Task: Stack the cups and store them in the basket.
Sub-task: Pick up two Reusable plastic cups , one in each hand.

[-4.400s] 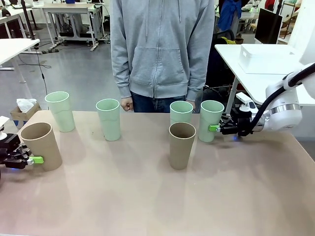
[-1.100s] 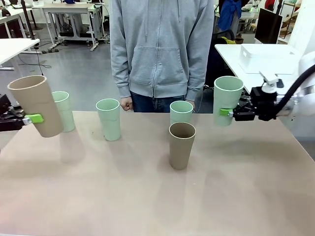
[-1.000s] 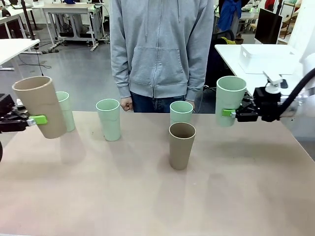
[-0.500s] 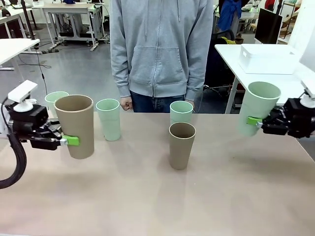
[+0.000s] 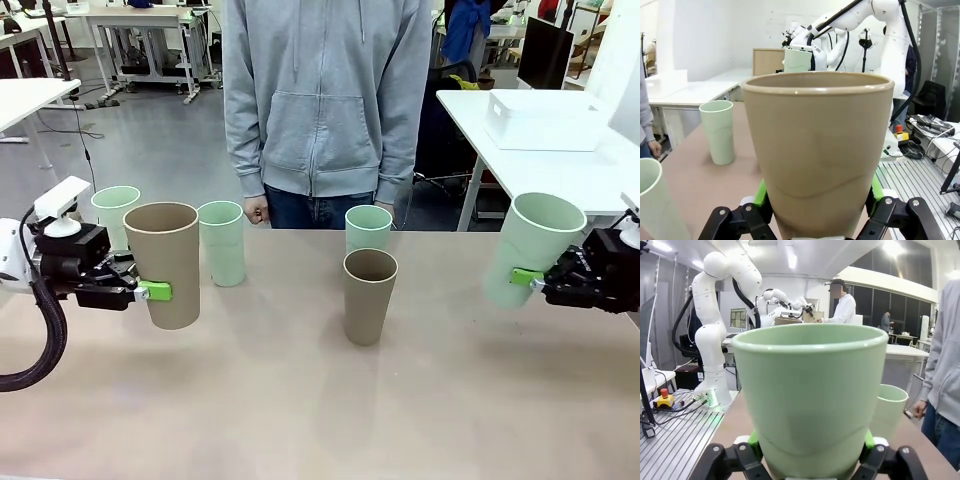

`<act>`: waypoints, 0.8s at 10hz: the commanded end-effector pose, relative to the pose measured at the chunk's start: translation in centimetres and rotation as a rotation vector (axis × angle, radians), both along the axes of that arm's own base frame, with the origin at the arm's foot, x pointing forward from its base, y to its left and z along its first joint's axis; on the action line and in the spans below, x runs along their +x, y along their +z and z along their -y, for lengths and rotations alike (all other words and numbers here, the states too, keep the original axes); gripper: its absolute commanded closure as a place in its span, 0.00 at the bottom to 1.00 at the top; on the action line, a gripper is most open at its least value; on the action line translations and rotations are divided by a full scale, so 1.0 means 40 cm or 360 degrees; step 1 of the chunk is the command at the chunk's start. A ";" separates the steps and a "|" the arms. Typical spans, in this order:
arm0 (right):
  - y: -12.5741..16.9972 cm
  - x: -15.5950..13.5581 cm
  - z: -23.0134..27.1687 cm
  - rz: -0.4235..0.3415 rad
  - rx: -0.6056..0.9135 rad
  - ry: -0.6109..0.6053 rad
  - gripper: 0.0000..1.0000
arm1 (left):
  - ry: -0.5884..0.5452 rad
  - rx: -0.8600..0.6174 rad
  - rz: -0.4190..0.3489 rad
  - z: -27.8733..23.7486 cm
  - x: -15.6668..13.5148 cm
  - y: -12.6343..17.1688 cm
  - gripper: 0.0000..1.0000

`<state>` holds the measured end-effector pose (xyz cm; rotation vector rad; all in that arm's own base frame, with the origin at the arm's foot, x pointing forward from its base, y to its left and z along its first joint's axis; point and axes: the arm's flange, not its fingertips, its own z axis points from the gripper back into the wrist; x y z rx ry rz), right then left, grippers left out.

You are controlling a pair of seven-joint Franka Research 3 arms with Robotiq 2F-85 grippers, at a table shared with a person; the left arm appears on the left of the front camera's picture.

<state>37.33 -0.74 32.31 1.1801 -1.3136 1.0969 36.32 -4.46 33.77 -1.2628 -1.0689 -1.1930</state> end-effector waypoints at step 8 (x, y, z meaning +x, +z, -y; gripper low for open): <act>-0.042 0.021 -0.078 -0.0059 -0.0052 0.0017 0.16 | 0.0065 -0.0091 0.0023 -0.063 -0.003 0.001 0.15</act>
